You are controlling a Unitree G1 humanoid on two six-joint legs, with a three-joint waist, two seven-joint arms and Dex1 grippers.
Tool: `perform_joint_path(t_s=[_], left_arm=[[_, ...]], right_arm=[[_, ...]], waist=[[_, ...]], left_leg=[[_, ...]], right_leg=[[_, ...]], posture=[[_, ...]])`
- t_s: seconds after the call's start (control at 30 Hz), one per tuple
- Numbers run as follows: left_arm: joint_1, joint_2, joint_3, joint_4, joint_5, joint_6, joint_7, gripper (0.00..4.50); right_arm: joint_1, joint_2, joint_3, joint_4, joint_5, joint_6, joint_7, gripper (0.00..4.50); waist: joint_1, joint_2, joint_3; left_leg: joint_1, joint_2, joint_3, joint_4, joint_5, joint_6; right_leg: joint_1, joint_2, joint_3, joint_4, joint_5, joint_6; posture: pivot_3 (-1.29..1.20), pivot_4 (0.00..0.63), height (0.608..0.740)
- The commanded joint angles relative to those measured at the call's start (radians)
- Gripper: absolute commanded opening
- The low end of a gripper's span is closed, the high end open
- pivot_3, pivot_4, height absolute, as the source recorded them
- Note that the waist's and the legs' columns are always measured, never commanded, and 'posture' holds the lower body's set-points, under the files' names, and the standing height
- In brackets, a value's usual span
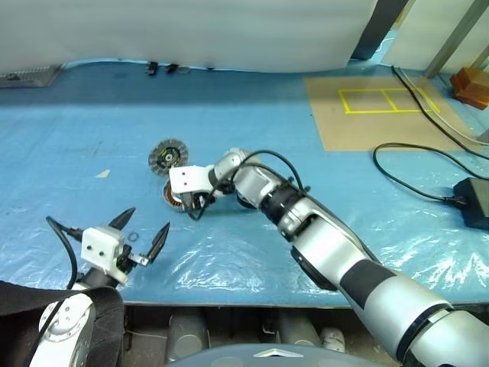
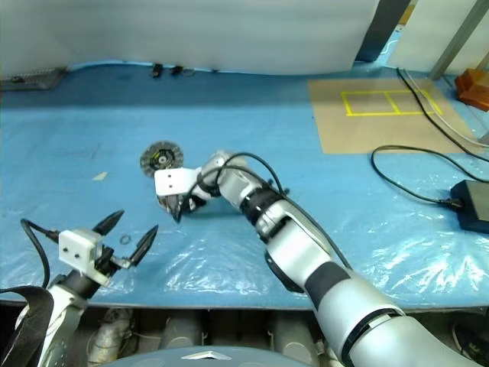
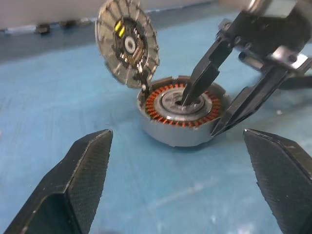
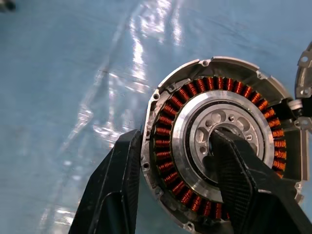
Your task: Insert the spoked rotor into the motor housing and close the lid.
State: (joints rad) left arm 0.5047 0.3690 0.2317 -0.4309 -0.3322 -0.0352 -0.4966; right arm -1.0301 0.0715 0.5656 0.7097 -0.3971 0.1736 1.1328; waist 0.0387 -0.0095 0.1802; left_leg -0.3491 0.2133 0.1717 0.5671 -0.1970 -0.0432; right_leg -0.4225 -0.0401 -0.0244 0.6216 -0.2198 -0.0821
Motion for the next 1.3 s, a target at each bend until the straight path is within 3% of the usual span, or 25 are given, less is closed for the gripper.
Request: perform_joint_path(t_s=[0.03, 0.2, 0.43, 0.7, 0.97, 1.17, 1.3], left_arm=[[0.036, 0.002, 0.037, -0.034, -0.014, -0.031, -0.015, 4.5], [0.036, -0.004, 0.031, -0.017, -0.005, -0.041, -0.022, 4.5], [-0.016, 0.006, 0.017, -0.025, -0.004, -0.002, -0.021, 4.5], [-0.023, -0.002, 0.059, -0.051, -0.038, 0.021, -0.001, 4.5], [0.036, -0.046, 0.086, -0.106, -0.048, 0.029, 0.049, 4.5], [0.057, -0.075, 0.078, -0.129, -0.067, 0.083, 0.095, 4.5], [0.052, -0.081, 0.081, -0.128, -0.068, 0.1, 0.102, 4.5]], right_arm=[[0.121, -0.032, 0.093, -0.199, -0.011, 0.151, 0.107, 1.96], [0.176, -0.07, 0.122, -0.348, -0.014, 0.235, 0.098, 1.96], [0.138, -0.099, 0.085, -0.39, 0.029, 0.259, 0.082, 4.19], [0.164, -0.159, -0.007, -0.593, 0.161, 0.261, 0.076, 4.19], [0.261, -0.14, -0.244, -0.622, 0.366, 0.155, -0.078, 4.19], [0.369, -0.192, -0.311, -0.659, 0.512, 0.215, -0.061, 4.19], [0.438, -0.239, -0.281, -0.689, 0.514, 0.157, -0.058, 4.19]], waist=[[0.002, 0.001, -0.001], [0.003, 0.001, -0.001], [0.003, 0.001, -0.001], [0.0, -0.001, -0.001], [0.002, -0.002, -0.001], [0.003, -0.002, -0.001], [0.002, -0.002, -0.001]], left_leg=[[0.001, 0.0, 0.0, -0.001, 0.0, 0.0], [0.006, 0.0, 0.0, -0.001, 0.0, 0.0], [0.006, 0.0, 0.0, 0.0, 0.0, 0.0], [0.001, 0.0, 0.0, 0.0, 0.0, 0.0], [0.001, 0.0, 0.001, 0.001, 0.0, 0.0], [0.0, 0.0, 0.0, 0.001, 0.0, 0.0], [0.001, 0.0, 0.0, 0.0, 0.0, 0.0]], right_leg=[[0.0, 0.0, 0.0, 0.0, 0.0, 0.0], [0.004, 0.0, 0.001, 0.0, -0.004, 0.007], [0.004, 0.0, 0.002, 0.001, -0.004, 0.007], [0.0, 0.001, 0.002, 0.001, -0.001, 0.001], [0.0, 0.001, 0.002, 0.0, -0.001, 0.001], [0.0, 0.001, 0.002, -0.001, -0.001, 0.001], [0.0, 0.002, 0.002, -0.001, -0.001, 0.001]], posture=[[0.0, 0.15, 0.74], [0.0, 0.15, 0.74], [0.0, 0.15, 0.74], [0.0, 0.15, 0.74], [0.0, 0.15, 0.74], [0.0, 0.15, 0.74], [0.0, 0.15, 0.74]])
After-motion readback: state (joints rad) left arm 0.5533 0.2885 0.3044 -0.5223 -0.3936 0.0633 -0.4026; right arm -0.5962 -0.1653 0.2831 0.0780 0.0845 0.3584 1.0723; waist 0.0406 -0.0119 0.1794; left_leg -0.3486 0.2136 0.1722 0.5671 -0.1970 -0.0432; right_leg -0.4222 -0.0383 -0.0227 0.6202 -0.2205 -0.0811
